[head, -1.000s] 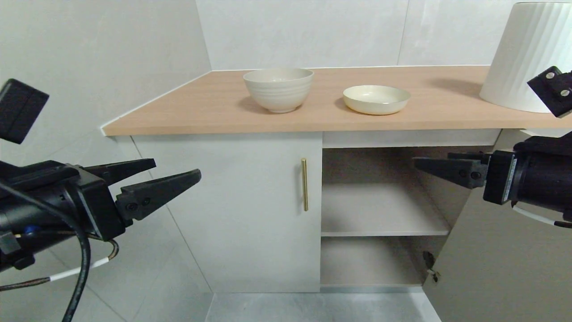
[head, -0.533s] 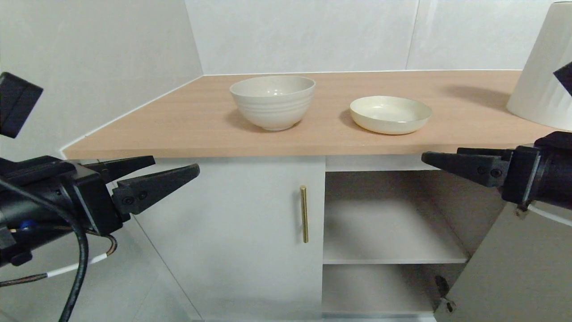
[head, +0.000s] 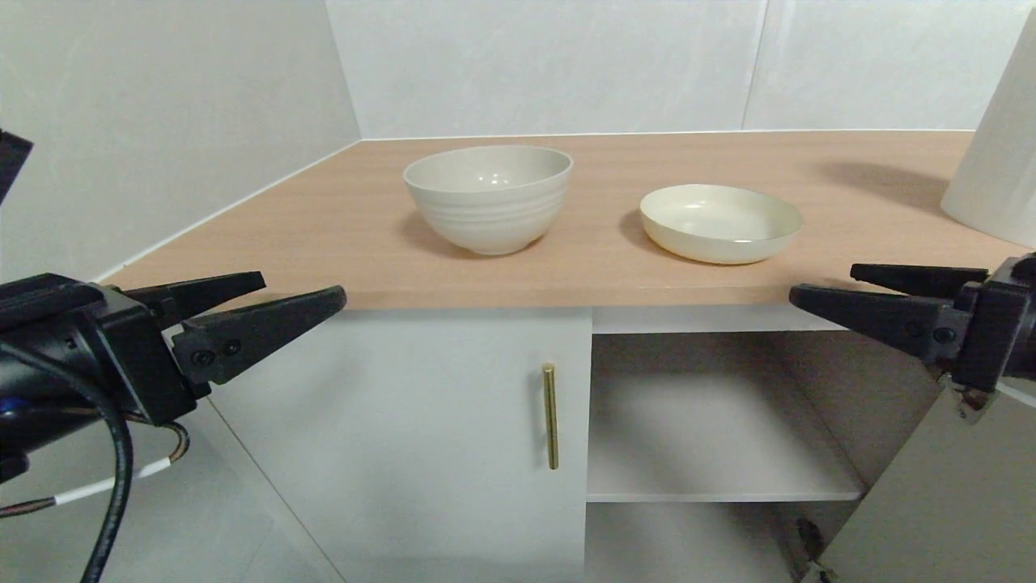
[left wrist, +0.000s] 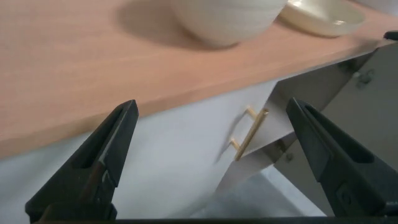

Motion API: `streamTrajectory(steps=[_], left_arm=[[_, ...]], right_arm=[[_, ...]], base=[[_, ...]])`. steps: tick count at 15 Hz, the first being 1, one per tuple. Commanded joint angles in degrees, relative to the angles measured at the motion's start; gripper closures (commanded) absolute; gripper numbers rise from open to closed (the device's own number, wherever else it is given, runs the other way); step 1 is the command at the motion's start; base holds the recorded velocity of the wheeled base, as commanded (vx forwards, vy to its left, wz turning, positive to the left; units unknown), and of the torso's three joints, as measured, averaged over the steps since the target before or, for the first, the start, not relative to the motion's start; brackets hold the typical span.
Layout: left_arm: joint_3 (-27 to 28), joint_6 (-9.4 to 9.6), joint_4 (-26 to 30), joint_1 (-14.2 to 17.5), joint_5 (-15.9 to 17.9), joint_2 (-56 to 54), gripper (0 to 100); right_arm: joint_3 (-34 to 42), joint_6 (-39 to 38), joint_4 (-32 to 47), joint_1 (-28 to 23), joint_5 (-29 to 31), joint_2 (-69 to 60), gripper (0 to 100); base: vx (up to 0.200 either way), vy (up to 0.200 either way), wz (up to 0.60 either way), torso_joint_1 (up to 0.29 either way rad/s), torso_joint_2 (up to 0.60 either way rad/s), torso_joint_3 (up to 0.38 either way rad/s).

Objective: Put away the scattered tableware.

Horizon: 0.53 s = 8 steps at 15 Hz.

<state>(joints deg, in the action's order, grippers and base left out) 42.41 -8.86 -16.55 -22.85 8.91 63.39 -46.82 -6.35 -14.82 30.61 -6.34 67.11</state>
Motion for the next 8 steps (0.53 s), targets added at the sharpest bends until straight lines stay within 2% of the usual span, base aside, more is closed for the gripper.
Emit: streamTrajectory(steps=[1, 4, 8], left_arm=[[0.0, -0.01, 0.3, -0.1, 0.1, -0.4, 0], [0.0, -0.01, 1.0, -0.1, 0.1, -0.3, 0], [0.7, -0.01, 1.3, -0.5, 0.1, 0.9, 0]], right_arm=[[0.3, 0.5, 0.3, 0.1, -1.6, -3.6, 0], [0.6, 1.6, 0.3, 0.2, -1.8, -4.6, 0], [0.5, 2.0, -0.2, 0.2, -1.8, -2.9, 0]], base=[[0.000, 0.000, 0.00, 0.046, -0.27, -0.227], [0.000, 0.000, 0.00, 0.090, -0.25, -0.295], [0.000, 0.000, 0.00, 0.129, -0.54, -0.306]])
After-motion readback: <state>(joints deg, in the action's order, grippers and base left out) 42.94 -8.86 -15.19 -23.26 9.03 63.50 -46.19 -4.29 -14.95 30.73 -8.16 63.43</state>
